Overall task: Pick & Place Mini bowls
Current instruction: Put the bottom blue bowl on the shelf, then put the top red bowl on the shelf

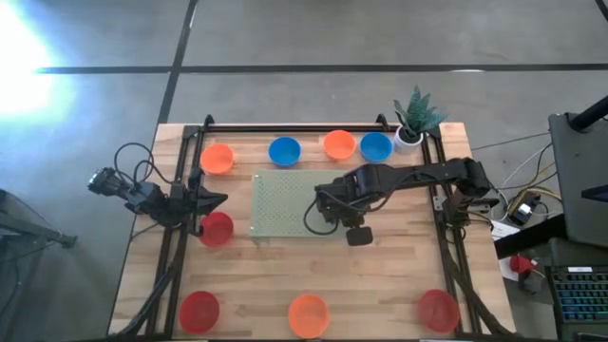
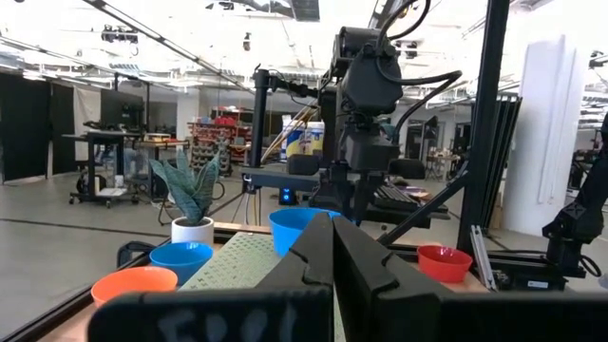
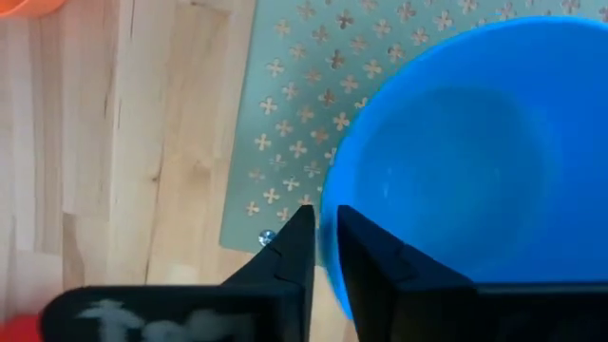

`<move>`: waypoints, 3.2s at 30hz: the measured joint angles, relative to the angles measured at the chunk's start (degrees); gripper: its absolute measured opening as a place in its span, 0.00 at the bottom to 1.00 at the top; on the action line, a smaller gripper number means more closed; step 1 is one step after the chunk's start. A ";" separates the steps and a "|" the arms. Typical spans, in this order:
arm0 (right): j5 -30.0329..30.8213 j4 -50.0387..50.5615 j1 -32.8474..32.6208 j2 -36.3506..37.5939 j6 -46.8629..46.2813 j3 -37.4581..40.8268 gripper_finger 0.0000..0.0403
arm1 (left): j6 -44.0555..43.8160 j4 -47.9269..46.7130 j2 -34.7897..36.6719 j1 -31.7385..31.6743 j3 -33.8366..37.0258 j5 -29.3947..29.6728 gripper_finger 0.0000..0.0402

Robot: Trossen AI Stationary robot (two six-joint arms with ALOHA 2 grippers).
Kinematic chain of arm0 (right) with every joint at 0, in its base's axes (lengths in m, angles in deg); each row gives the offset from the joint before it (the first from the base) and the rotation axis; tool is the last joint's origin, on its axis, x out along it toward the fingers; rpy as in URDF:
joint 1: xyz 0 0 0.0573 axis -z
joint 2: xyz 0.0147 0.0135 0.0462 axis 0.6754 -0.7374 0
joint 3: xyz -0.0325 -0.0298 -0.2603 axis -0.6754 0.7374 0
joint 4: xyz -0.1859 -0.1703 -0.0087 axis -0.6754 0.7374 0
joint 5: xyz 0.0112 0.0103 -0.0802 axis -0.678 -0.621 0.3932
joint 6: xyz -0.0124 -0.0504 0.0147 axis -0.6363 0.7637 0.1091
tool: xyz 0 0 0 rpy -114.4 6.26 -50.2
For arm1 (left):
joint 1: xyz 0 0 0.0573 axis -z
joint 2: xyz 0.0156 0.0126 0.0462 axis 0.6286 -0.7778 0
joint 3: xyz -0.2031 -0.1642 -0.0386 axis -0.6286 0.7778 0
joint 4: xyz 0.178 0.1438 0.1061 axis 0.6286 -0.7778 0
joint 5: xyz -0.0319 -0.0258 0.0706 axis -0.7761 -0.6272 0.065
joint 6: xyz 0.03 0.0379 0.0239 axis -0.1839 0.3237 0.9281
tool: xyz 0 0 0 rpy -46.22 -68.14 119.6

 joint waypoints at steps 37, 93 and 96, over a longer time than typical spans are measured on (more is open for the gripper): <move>-0.11 -0.90 0.00 6.68 -1.88 -5.70 0.22 | -0.39 -3.11 -0.39 0.00 -4.48 4.35 0.00; -0.04 -10.29 0.02 22.01 -0.72 -5.68 0.18 | -57.78 -73.20 -44.41 -0.76 -26.59 -8.32 0.26; -0.04 -10.29 0.02 22.03 -0.74 -5.68 0.17 | -60.21 -73.16 -44.60 -1.01 -24.77 -8.62 0.26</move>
